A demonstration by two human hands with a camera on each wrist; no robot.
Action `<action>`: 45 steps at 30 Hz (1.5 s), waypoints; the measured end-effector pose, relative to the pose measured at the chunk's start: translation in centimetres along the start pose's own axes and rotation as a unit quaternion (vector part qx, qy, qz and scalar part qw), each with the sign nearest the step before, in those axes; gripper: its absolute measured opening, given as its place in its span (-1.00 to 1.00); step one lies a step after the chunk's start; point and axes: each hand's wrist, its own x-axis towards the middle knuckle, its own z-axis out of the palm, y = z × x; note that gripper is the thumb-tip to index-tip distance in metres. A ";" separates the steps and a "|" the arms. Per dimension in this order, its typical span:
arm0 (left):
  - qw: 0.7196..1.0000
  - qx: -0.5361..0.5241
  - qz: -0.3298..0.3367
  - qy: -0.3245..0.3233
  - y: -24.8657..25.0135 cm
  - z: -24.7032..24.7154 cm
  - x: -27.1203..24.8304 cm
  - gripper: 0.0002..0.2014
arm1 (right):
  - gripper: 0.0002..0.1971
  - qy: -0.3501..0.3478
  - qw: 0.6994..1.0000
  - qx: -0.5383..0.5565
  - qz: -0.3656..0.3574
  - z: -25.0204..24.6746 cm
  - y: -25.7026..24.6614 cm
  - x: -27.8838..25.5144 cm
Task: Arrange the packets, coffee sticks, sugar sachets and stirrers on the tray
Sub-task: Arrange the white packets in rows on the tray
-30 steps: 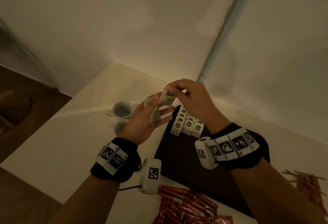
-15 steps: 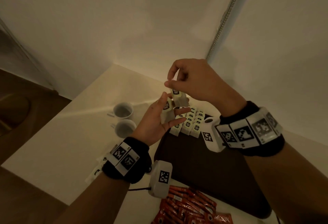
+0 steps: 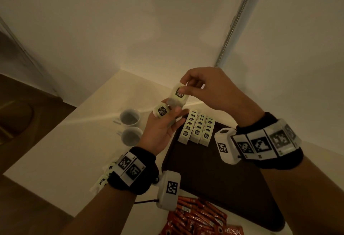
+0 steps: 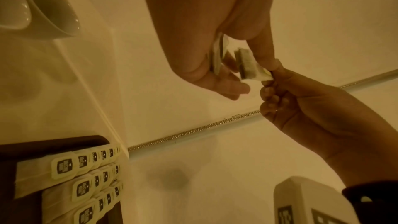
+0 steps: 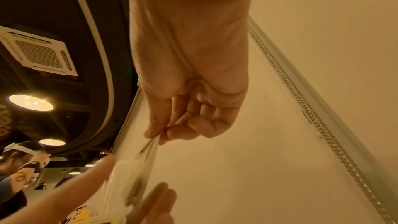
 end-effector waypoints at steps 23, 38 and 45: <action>0.991 -0.055 -0.057 0.108 0.7 -3.7 1.1 -0.50 | -0.76 -0.133 0.967 -0.001 0.219 8.0 13.5 -5.0; 0.990 -0.038 -0.074 0.117 0.6 -4.7 1.4 -0.33 | -0.89 -0.097 0.952 -0.032 0.288 13.2 19.1 -4.4; 0.990 -0.018 -0.084 0.111 0.5 -4.8 1.6 -0.29 | -0.86 -0.069 0.952 -0.043 0.297 13.6 19.9 -3.7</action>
